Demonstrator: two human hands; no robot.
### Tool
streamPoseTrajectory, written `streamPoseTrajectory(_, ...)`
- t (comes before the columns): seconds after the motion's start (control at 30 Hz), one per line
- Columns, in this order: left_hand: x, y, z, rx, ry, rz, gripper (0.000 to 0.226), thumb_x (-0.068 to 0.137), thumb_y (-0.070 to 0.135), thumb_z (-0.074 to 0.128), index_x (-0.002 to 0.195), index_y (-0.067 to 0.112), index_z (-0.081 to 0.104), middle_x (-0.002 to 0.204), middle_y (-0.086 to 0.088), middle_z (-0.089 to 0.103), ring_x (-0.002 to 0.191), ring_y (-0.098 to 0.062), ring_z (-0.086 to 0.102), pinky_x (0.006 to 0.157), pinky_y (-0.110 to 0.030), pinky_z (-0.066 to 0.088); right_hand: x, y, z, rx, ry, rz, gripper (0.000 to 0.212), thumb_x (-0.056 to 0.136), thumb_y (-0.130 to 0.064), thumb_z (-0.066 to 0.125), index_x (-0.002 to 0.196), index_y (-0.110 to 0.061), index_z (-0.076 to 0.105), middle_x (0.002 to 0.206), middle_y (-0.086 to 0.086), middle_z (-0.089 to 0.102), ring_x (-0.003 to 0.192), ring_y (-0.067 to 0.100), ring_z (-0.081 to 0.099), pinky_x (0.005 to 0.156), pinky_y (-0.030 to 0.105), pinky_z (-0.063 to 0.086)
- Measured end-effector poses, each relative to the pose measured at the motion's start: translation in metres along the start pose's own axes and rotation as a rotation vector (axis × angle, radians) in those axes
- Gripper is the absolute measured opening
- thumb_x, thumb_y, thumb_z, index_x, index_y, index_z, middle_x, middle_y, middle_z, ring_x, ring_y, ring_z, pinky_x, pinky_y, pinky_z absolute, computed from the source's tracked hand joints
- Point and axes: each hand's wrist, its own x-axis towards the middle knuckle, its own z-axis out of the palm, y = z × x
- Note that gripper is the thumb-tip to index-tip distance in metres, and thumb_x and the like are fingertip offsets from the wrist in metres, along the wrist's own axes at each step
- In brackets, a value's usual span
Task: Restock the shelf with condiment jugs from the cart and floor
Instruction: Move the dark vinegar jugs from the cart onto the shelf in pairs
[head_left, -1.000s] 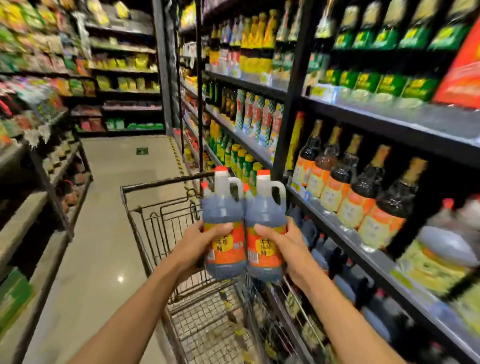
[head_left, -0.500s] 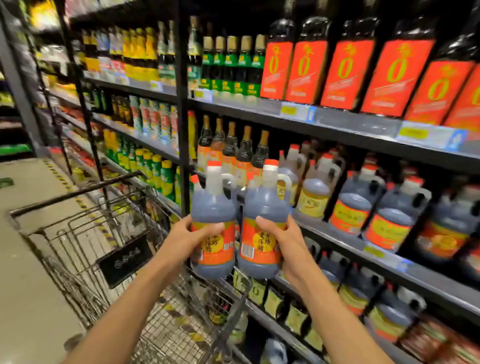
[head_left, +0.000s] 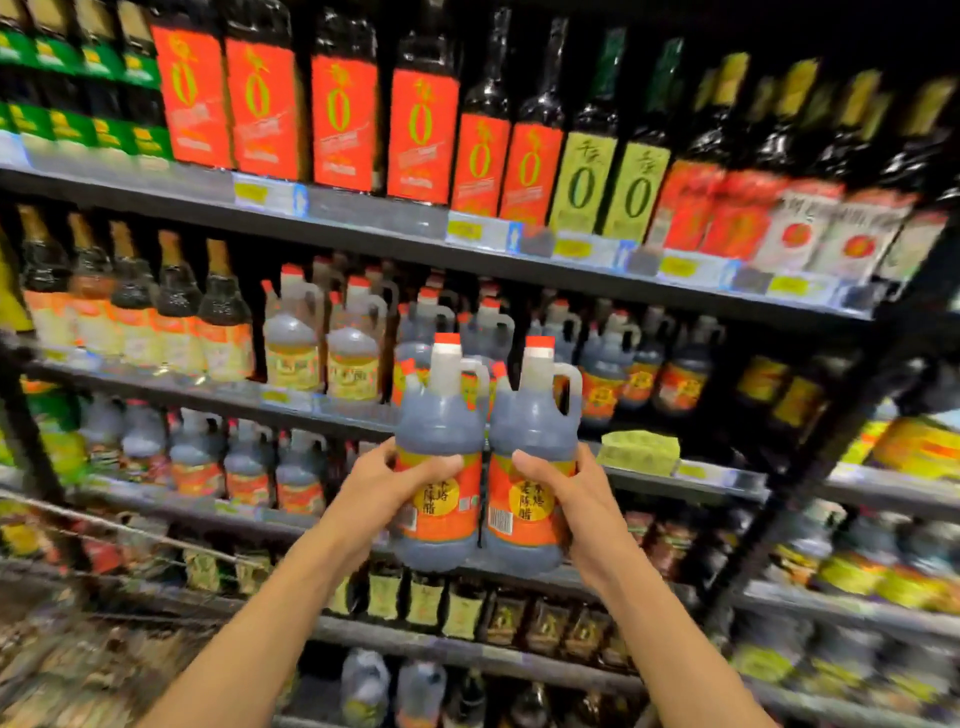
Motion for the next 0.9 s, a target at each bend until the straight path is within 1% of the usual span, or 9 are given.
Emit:
streamPoseTrajectory(0.07,0.013,-0.005,0.025,-0.022,-0.051,-0.007,0.064,0.055,0.034,0.094,0.111,0.015,0.069,0.101,-0.005,0.079,0.09,-0.021,0.076,0.071,-0.03,0.059,-0.002,-0.004,-0.026,-0.014,0.057,-0.004,0.07,0.069,-0.027,0.091,0.13,-0.02,0.057,0.118,0.005,0.074,0.104,0.028,0.073,0.093,0.054,0.056)
streamPoseTrajectory(0.2,0.044,-0.016,0.071,-0.017,-0.127,-0.038,0.077,0.045,0.043,0.091,0.112,0.013,0.068,0.102,-0.007,0.078,0.095,-0.026,0.076,0.085,-0.043,0.059,-0.003,-0.01,-0.074,-0.016,0.125,-0.008,0.057,0.077,-0.025,0.083,0.128,-0.021,0.06,0.115,0.004,0.076,0.102,0.026,0.074,0.085,0.044,0.06)
streamPoseTrajectory(0.27,0.059,-0.019,0.095,-0.006,-0.148,-0.045,0.079,0.044,0.044,0.091,0.112,0.012,0.067,0.099,-0.006,0.079,0.092,-0.024,0.076,0.083,-0.041,0.06,0.0,-0.011,-0.099,-0.001,0.157,-0.001,0.05,0.081,-0.022,0.079,0.127,-0.021,0.061,0.114,0.005,0.076,0.102,0.026,0.074,0.084,0.043,0.06)
streamPoseTrajectory(0.3,0.067,-0.021,0.108,0.008,-0.169,-0.05,0.078,0.046,0.044,0.09,0.113,0.012,0.067,0.099,-0.006,0.079,0.091,-0.024,0.076,0.082,-0.041,0.06,0.004,-0.011,-0.111,0.002,0.174,0.002,0.051,0.081,-0.022,0.079,0.128,-0.021,0.061,0.114,0.006,0.076,0.102,0.027,0.074,0.086,0.045,0.06)
streamPoseTrajectory(0.4,0.091,-0.026,0.144,0.035,-0.22,-0.068,0.073,0.05,0.045,0.092,0.114,0.017,0.069,0.103,-0.005,0.078,0.095,-0.024,0.076,0.091,-0.048,0.058,0.017,-0.011,-0.148,0.003,0.222,0.024,0.057,0.077,-0.026,0.082,0.13,-0.017,0.062,0.114,0.009,0.075,0.103,0.03,0.073,0.091,0.051,0.058)
streamPoseTrajectory(0.5,0.111,-0.029,0.18,0.048,-0.235,-0.09,0.069,0.055,0.042,0.095,0.115,0.019,0.069,0.104,-0.003,0.078,0.097,-0.023,0.075,0.094,-0.049,0.057,0.03,-0.014,-0.185,-0.013,0.252,0.031,0.054,0.075,-0.028,0.083,0.125,-0.016,0.064,0.11,0.007,0.077,0.099,0.028,0.075,0.09,0.05,0.058)
streamPoseTrajectory(0.63,0.131,-0.033,0.219,0.061,-0.251,-0.111,0.058,0.065,0.04,0.088,0.116,0.019,0.069,0.105,-0.003,0.078,0.097,-0.023,0.075,0.094,-0.05,0.057,0.047,-0.018,-0.225,-0.031,0.291,0.048,0.07,0.065,-0.039,0.09,0.126,-0.018,0.061,0.109,0.004,0.077,0.097,0.026,0.075,0.091,0.052,0.058)
streamPoseTrajectory(0.8,0.155,-0.031,0.252,0.095,-0.226,-0.091,0.051,0.07,0.042,0.086,0.114,0.02,0.07,0.103,0.0,0.079,0.095,-0.019,0.076,0.093,-0.045,0.058,0.067,-0.024,-0.256,-0.037,0.316,0.031,0.061,0.069,-0.036,0.086,0.122,-0.017,0.063,0.106,0.005,0.077,0.095,0.026,0.075,0.09,0.053,0.058)
streamPoseTrajectory(0.9,0.167,-0.027,0.265,0.117,-0.224,-0.081,0.053,0.07,0.044,0.087,0.114,0.021,0.071,0.102,0.001,0.079,0.095,-0.019,0.076,0.092,-0.045,0.058,0.079,-0.029,-0.268,-0.027,0.328,0.02,0.051,0.075,-0.032,0.085,0.12,-0.017,0.064,0.104,0.004,0.078,0.093,0.025,0.076,0.086,0.049,0.06)
